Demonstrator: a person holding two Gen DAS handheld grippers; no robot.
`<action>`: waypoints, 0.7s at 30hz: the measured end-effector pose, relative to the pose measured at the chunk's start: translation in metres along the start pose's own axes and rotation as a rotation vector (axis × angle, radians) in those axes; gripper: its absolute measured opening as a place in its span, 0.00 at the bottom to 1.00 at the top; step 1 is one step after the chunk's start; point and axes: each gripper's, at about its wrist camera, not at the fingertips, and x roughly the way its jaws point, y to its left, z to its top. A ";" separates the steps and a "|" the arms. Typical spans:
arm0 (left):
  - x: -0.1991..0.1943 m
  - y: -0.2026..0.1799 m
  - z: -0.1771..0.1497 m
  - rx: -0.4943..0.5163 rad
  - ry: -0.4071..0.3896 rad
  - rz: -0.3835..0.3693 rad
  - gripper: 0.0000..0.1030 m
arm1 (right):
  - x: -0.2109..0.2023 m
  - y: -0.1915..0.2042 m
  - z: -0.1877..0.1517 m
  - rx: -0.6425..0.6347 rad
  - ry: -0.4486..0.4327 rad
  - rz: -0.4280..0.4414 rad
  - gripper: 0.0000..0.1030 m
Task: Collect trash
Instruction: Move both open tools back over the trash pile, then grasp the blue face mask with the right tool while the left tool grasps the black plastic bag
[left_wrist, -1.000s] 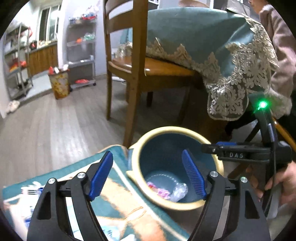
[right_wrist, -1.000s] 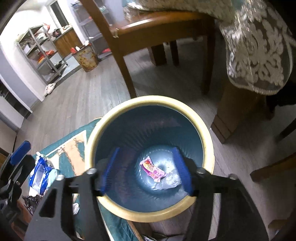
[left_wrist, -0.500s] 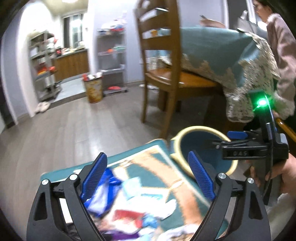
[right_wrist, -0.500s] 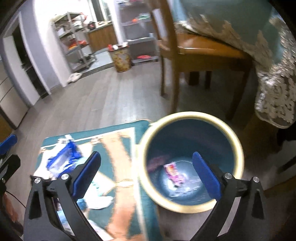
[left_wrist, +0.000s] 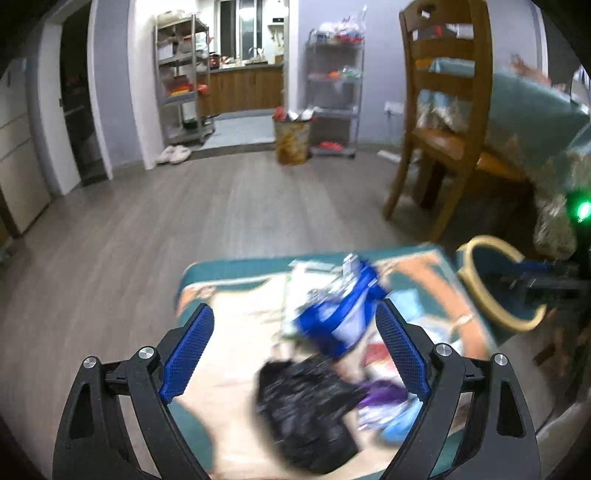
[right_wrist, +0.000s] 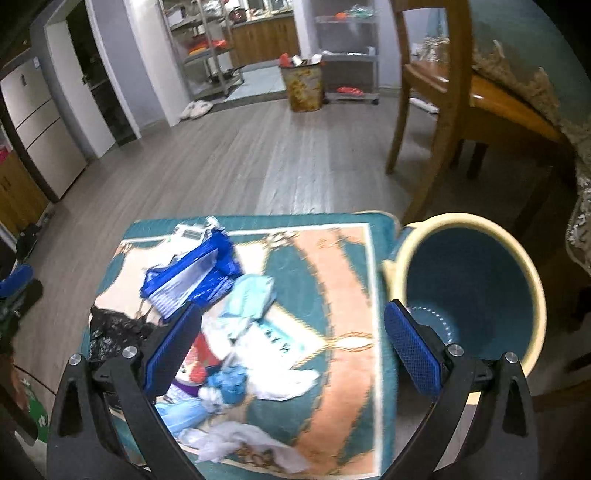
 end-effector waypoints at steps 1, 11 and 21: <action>0.004 0.004 -0.007 0.003 0.019 0.013 0.86 | 0.002 0.006 -0.001 -0.010 0.006 0.003 0.94; 0.050 0.032 -0.049 -0.074 0.212 -0.010 0.86 | 0.047 0.025 0.000 -0.048 0.092 -0.051 0.94; 0.086 0.011 -0.070 -0.016 0.343 -0.073 0.86 | 0.099 0.036 0.005 -0.052 0.179 -0.034 0.94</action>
